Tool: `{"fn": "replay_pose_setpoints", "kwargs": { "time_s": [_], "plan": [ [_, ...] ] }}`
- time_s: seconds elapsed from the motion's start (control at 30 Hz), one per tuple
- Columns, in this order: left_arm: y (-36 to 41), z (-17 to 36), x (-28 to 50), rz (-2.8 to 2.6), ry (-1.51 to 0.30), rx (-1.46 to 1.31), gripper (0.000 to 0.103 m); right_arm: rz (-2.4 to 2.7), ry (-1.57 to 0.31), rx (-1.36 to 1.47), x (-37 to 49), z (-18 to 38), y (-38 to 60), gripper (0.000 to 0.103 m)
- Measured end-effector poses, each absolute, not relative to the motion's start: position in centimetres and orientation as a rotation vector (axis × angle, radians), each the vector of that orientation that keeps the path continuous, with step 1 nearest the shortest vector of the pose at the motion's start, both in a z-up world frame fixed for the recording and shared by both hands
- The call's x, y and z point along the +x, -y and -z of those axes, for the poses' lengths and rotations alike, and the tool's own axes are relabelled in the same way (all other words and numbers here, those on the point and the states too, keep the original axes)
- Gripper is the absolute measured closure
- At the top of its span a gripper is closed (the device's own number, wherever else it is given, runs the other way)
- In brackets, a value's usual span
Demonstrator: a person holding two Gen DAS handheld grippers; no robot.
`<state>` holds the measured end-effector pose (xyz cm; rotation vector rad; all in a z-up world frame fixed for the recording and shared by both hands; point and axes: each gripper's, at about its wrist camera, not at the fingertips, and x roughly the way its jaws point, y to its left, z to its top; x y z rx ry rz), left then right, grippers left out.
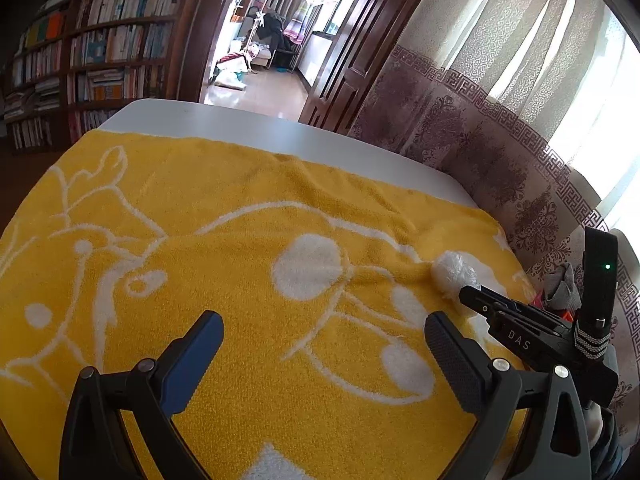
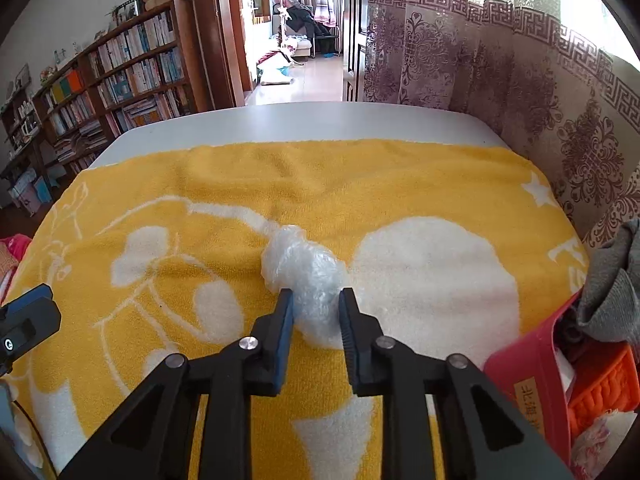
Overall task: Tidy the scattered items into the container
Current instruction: 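Move the right gripper over the clear plastic bag and grasp it, then carry the plastic bag into the red tin and open the right gripper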
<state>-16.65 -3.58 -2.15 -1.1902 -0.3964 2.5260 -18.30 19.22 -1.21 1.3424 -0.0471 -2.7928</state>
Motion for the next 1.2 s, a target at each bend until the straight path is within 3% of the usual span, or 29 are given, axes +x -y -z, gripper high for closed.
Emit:
{"fn": "replay_pose_setpoints", "kwargs": {
  "time_s": [0.17, 0.73, 0.97, 1.0, 1.03, 1.07, 1.1, 1.13, 1.2],
  "plan": [
    [2.7, 2.0, -16.4, -2.516, 0.363, -1.184, 0.001, 2.834, 0.149, 1.217, -15.4, -2.2, -20.9, 0.093],
    [0.8, 1.8, -15.0, -2.476, 0.304, -1.162, 0.001, 3.034, 0.353, 0.957, -3.7, -9.7, -29.3, 0.094],
    [-0.2, 0.8, -13.8, -2.448, 0.267, -1.129, 0.001, 3.196, 0.455, 1.082, -1.1, -8.4, -35.5, 0.091],
    [-0.2, 0.6, -13.5, -2.447, 0.263, -1.122, 0.001, 3.204, 0.485, 1.106, -0.9, -8.0, -36.0, 0.088],
    [-0.1, 0.5, -13.2, -2.446, 0.261, -1.119, 0.001, 3.202, 0.519, 1.116, -0.6, -7.7, -36.4, 0.07],
    [0.1, 0.4, -12.8, -2.446, 0.259, -1.12, 0.001, 3.186, 0.561, 1.108, 0.0, -7.6, -36.8, 0.039],
    [0.3, 0.5, -12.5, -2.449, 0.257, -1.123, 0.001, 3.171, 0.603, 1.069, 0.8, -7.5, -36.9, 0.026],
    [0.6, 0.5, -12.1, -2.454, 0.256, -1.129, 0.001, 3.165, 0.627, 1.015, 1.3, -7.7, -36.7, 0.018],
    [1.3, 0.7, -11.3, -2.463, 0.265, -1.143, 0.001, 3.148, 0.558, 0.975, 1.8, -8.3, -35.5, 0.018]
  ]
}}
